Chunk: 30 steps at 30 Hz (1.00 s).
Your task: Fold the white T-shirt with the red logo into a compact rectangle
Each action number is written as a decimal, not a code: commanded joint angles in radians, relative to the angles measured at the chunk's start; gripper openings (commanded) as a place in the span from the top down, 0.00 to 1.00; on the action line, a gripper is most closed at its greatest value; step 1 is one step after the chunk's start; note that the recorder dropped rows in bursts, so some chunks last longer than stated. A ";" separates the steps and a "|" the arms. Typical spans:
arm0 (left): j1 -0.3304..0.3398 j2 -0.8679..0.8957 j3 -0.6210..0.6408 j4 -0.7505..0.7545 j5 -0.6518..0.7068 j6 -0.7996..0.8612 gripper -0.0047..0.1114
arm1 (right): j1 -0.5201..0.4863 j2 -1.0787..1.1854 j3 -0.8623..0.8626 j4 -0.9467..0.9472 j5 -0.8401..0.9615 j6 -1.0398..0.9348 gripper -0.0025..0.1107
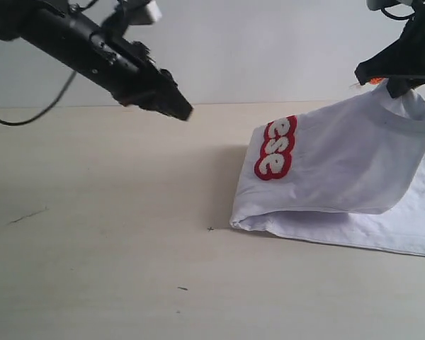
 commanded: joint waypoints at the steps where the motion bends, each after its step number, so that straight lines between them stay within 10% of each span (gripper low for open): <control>1: -0.126 0.056 0.027 -0.217 0.118 0.382 0.85 | 0.001 -0.009 -0.010 0.005 -0.017 0.005 0.98; 8: -0.288 0.122 0.027 0.044 -0.072 0.275 0.96 | 0.001 0.011 -0.010 0.107 -0.010 -0.049 0.98; 17: -0.378 0.207 0.027 0.094 -0.211 0.271 0.96 | 0.001 0.021 -0.010 -0.258 0.044 0.181 0.98; 30: -0.320 0.108 0.027 0.203 -0.289 0.137 0.96 | 0.001 0.021 -0.010 -0.383 0.079 0.292 0.90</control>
